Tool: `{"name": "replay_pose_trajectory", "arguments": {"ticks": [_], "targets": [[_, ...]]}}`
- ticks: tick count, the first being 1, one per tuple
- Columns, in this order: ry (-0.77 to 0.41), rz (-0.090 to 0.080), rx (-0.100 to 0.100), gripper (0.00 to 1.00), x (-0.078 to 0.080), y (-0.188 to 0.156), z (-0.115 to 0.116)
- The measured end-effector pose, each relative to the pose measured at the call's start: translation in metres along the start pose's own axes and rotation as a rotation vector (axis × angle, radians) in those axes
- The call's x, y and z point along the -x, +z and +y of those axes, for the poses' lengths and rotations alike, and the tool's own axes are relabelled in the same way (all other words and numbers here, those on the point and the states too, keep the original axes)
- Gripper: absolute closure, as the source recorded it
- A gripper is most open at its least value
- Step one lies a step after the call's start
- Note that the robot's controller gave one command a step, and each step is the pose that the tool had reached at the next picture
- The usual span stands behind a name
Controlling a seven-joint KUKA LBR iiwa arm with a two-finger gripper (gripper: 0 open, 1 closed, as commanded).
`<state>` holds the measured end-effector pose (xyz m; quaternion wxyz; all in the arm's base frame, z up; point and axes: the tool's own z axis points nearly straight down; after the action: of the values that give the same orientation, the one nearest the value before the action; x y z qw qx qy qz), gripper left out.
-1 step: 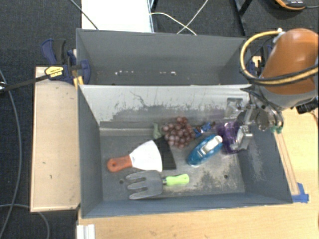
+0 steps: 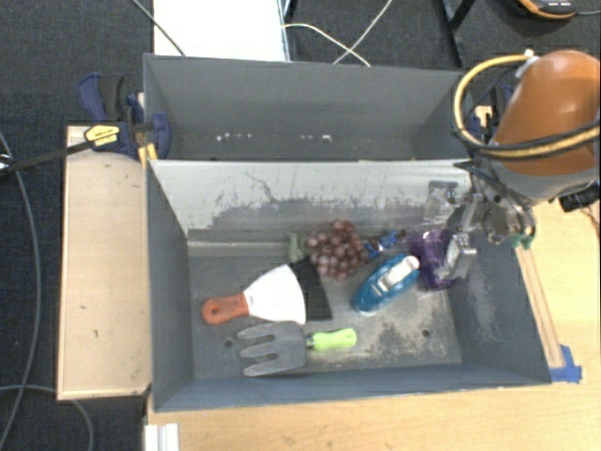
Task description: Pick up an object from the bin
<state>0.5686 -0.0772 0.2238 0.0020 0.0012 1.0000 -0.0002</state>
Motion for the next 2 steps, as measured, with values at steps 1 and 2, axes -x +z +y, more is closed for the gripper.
{"name": "replay_pose_trajectory", "arguments": {"ticks": [1, 2], "targets": [[-0.105, -0.003, 0.001, 0.00, 0.010, 0.127, 0.150], [0.178, 0.000, 0.002, 0.00, -0.006, 0.096, 0.029]]}}
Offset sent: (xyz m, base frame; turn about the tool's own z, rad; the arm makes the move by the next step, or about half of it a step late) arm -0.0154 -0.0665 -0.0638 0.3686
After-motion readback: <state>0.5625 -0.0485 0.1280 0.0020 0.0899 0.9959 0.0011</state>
